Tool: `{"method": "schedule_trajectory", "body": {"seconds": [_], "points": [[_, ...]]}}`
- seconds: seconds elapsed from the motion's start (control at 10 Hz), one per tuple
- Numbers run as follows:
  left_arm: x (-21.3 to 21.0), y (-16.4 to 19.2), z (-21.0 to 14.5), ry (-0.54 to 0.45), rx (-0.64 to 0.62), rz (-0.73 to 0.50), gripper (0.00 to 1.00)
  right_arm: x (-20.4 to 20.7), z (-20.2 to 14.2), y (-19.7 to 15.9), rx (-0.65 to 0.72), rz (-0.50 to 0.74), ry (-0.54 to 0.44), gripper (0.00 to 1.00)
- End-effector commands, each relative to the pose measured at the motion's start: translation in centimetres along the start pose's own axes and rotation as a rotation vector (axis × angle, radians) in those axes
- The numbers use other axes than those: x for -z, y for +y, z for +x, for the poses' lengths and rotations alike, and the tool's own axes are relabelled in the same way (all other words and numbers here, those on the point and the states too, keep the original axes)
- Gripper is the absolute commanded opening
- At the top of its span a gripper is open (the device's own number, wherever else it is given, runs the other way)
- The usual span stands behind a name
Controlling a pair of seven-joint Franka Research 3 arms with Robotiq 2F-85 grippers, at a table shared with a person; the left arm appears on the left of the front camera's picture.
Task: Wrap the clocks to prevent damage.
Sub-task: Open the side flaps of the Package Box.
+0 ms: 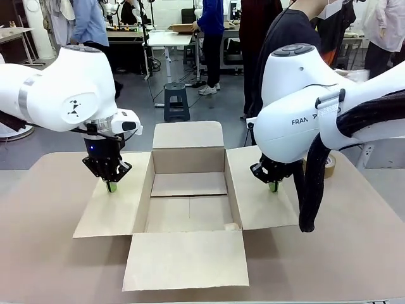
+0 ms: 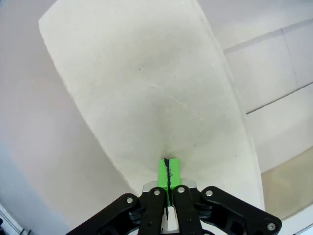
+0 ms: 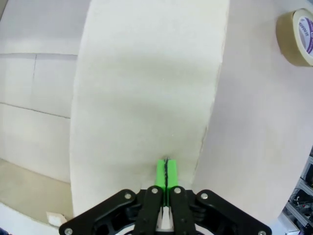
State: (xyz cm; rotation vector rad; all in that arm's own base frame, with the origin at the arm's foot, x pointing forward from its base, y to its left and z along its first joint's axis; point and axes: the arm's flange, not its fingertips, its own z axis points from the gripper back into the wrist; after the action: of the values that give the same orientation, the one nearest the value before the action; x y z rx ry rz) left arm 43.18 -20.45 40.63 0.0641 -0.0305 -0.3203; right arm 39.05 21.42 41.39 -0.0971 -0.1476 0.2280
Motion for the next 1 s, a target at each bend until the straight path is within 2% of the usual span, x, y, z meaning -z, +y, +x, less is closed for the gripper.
{"method": "schedule_trajectory", "body": {"seconds": [0.0,0.5,0.7,0.8,0.9], "points": [[0.8,0.5,0.1,-0.016,-0.053,-0.027,0.00,1.4,0.1,-0.5,0.022,0.058,0.006,0.01],[2.9,1.8,0.4,-0.014,-0.100,-0.075,0.00,4.7,1.4,-1.1,0.044,0.090,0.091,0.01],[3.4,1.6,0.6,-0.015,-0.110,-0.091,0.00,5.0,1.8,-1.2,0.039,0.097,0.078,0.01],[3.5,1.5,0.7,-0.002,-0.088,-0.098,0.00,4.8,2.1,-1.2,-0.024,0.031,0.033,0.01],[2.8,1.8,0.6,0.000,-0.087,-0.073,0.00,5.1,1.1,-1.0,0.052,0.062,0.093,0.01]]}}
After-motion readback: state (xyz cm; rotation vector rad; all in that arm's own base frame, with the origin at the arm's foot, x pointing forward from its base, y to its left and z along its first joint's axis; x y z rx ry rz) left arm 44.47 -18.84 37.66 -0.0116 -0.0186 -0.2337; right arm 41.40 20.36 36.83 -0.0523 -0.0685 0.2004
